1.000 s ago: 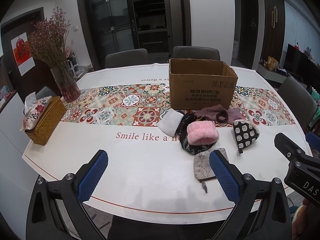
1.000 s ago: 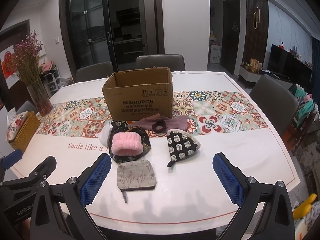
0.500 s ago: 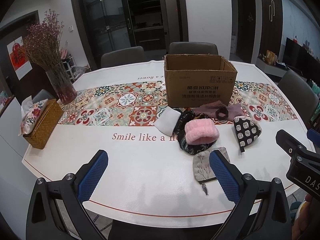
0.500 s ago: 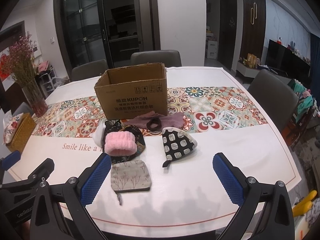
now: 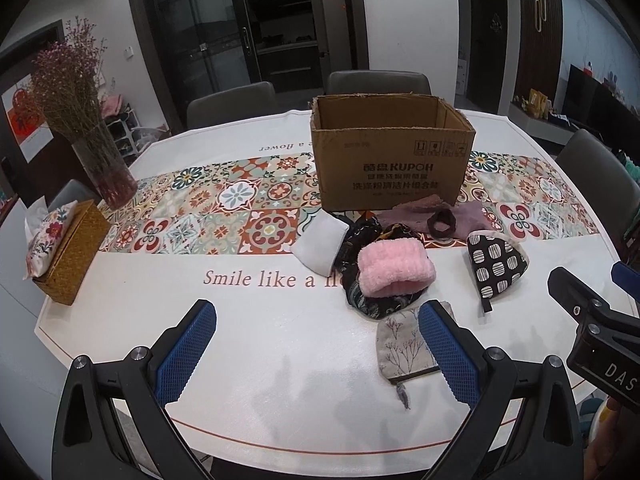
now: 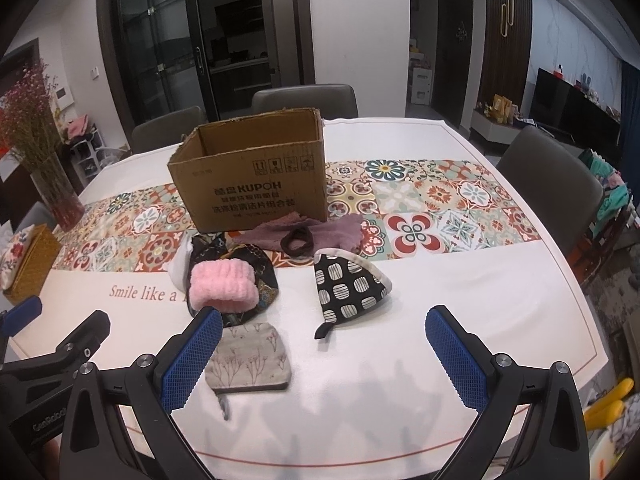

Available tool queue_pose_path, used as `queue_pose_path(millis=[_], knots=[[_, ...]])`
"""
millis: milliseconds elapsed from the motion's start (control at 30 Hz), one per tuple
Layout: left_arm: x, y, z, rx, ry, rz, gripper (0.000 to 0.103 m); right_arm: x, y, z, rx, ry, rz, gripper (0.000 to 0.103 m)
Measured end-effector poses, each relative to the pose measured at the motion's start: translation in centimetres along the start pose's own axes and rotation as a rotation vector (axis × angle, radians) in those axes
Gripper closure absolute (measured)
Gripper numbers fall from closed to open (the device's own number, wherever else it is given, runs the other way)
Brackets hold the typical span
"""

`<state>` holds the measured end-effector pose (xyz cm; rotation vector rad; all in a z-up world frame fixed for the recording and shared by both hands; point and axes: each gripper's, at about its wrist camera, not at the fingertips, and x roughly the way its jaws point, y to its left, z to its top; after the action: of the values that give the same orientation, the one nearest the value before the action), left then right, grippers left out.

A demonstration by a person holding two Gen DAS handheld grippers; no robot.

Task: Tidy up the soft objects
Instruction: 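Move the left tool to the pink pouch while the right tool approaches the dotted mitt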

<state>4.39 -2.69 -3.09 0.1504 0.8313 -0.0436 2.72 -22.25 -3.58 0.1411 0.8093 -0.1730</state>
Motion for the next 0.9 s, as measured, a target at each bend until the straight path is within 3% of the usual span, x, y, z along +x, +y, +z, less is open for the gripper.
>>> queue_pose_path(millis=[900], knots=[[8.0, -5.4, 2.8, 0.056, 0.097, -0.056, 0.0, 7.6, -4.0, 1.1, 0.073, 0.109, -0.039, 0.0]])
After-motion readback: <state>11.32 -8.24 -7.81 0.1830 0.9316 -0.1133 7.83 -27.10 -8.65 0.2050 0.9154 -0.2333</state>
